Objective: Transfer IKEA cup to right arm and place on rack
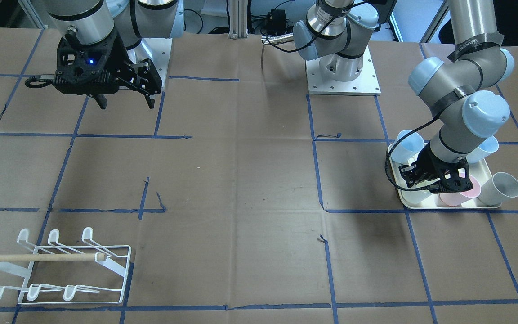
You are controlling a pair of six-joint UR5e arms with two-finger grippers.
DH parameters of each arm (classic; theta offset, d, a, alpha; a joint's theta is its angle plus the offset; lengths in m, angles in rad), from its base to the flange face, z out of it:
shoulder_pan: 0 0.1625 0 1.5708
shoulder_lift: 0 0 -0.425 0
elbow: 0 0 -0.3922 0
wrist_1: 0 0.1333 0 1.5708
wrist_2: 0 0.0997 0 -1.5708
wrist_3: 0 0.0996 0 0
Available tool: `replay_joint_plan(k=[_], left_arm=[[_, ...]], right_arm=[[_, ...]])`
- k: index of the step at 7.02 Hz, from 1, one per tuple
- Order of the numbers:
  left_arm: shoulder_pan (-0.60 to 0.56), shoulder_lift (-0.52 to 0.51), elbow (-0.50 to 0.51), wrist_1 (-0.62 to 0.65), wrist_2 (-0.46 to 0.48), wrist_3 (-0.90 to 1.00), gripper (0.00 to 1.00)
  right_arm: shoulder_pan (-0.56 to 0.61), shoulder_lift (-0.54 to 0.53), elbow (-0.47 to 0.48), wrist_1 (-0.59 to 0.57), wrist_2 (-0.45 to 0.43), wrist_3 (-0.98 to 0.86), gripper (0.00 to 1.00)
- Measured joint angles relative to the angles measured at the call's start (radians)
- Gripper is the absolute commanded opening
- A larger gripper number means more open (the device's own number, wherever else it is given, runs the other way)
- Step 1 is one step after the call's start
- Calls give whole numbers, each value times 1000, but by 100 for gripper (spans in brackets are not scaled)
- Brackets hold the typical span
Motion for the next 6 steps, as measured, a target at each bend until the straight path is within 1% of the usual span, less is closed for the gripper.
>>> replay_joint_plan(k=[1, 2, 3, 4, 5, 6], left_arm=[[1, 7, 11, -5, 2, 0, 0], [1, 19, 41, -34, 3, -1, 0], [1, 34, 101, -116, 3, -2, 0], [1, 48, 185, -233, 3, -4, 0], [0, 51, 286, -360, 2, -8, 0], [-2, 43, 388, -468, -2, -12, 0]], right_arm=[[0, 0, 1, -11, 29, 6, 100], [1, 4, 4, -50, 83, 31, 100], [3, 14, 17, -138, 122, 107, 100], [4, 23, 45, -266, 138, 231, 100], [6, 24, 83, -419, 170, 373, 100], [7, 27, 117, -585, 240, 509, 100]])
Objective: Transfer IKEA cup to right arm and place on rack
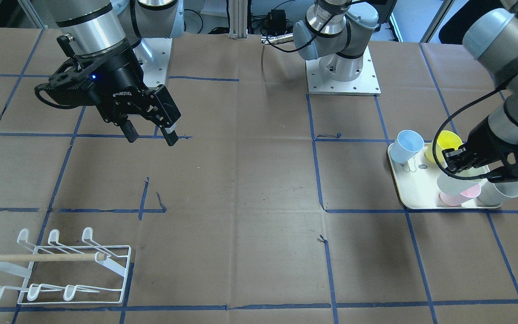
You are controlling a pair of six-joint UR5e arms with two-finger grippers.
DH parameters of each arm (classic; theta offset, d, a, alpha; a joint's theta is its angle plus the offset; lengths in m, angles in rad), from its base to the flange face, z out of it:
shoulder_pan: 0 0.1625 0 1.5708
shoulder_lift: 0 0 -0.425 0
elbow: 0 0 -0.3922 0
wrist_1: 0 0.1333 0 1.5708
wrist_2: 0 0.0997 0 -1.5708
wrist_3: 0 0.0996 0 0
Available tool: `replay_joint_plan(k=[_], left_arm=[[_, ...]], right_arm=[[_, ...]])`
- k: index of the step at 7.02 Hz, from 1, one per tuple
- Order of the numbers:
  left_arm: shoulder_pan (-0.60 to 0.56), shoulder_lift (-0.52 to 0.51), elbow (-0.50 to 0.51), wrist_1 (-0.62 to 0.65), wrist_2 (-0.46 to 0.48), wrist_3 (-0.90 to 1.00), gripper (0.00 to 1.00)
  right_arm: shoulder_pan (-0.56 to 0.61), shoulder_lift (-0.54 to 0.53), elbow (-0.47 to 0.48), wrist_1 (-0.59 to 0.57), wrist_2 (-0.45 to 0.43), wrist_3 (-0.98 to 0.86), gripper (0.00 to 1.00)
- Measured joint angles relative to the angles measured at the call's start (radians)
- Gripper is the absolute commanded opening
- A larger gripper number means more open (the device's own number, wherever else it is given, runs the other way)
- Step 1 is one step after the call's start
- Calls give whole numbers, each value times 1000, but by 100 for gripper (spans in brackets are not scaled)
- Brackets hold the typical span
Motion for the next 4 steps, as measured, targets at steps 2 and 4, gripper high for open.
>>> replay_joint_plan(k=[2, 4], left_arm=[[-15, -15, 140, -115, -44, -23, 0], [-78, -37, 169, -72, -121, -49, 0]], right_arm=[[4, 5, 63, -328, 115, 282, 100], [8, -2, 134, -562, 162, 502, 100]])
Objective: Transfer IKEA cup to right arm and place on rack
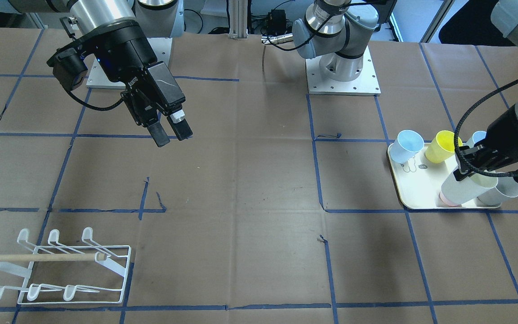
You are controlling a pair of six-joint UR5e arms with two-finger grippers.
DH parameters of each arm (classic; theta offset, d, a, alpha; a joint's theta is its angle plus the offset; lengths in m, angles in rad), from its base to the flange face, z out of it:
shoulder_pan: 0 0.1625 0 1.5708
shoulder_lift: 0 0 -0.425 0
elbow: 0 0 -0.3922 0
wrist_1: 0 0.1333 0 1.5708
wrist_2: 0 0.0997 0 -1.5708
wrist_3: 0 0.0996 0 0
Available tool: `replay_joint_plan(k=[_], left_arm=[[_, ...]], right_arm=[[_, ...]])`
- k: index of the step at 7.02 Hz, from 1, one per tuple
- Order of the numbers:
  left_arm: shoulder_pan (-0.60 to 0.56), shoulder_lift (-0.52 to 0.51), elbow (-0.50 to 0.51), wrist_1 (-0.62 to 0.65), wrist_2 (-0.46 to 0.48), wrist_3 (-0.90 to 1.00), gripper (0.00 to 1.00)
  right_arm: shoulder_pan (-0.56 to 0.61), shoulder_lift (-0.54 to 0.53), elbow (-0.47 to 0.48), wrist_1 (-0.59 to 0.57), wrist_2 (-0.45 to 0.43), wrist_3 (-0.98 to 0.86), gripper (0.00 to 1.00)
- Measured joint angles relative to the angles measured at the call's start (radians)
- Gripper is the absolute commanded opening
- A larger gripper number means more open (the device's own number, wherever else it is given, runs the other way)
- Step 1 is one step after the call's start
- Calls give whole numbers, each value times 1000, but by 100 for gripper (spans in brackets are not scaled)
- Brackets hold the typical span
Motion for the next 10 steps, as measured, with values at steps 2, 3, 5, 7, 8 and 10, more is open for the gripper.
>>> replay_joint_plan(k=[2, 3, 5, 7, 8, 10], left_arm=[[-100, -11, -16, 181, -162, 1, 0], [-126, -5, -39, 265, -277, 3, 0], [-149, 38, -141, 465, -531, 23, 0], [-191, 85, -320, 755, -694, 50, 0], [-222, 95, -411, 928, -746, 49, 0], [-260, 85, -528, 1198, -856, 44, 0]], right_arm=[[1, 0, 132, -300, 35, 216, 100], [1, -1, 198, -426, 42, 306, 100], [1, -1, 275, -542, 77, 428, 100], [-3, 2, 317, -633, 84, 454, 100], [-8, 6, 329, -677, 83, 456, 100], [-10, 7, 336, -709, 77, 451, 100]])
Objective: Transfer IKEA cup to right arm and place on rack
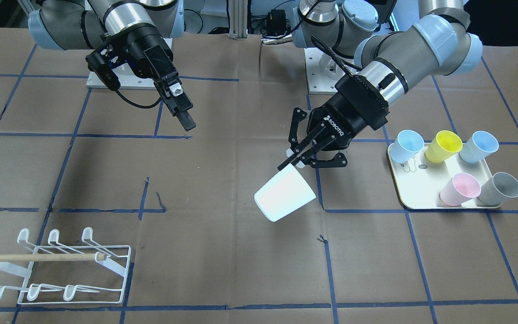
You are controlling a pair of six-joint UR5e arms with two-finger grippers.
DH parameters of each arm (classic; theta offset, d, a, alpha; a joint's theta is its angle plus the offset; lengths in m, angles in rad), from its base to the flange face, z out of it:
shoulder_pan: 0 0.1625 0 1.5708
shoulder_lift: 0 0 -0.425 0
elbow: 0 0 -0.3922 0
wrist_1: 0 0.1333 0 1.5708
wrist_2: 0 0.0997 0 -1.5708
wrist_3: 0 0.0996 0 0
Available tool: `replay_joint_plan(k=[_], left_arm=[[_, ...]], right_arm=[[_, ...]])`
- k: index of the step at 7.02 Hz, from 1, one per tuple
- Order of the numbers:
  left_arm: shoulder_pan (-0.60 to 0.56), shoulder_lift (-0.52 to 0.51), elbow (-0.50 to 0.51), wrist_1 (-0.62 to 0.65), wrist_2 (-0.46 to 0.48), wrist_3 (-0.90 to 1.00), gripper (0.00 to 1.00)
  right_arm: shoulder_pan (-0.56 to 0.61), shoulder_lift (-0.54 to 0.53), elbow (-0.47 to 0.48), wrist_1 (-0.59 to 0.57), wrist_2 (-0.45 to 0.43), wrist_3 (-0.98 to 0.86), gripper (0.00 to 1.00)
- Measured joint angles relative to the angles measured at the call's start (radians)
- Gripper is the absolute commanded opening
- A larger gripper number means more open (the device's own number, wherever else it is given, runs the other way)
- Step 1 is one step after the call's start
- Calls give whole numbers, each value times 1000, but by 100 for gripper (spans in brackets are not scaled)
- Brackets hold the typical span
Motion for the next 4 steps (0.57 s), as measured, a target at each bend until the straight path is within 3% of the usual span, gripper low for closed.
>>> replay_joint_plan(k=[2, 4], left_arm=[[-7, -13, -75, 185, -101, 1, 0], [-10, -15, -161, 349, -130, -2, 0]], right_arm=[[0, 2, 2, 5, -4, -3, 100], [1, 1, 3, 52, -6, 4, 100]])
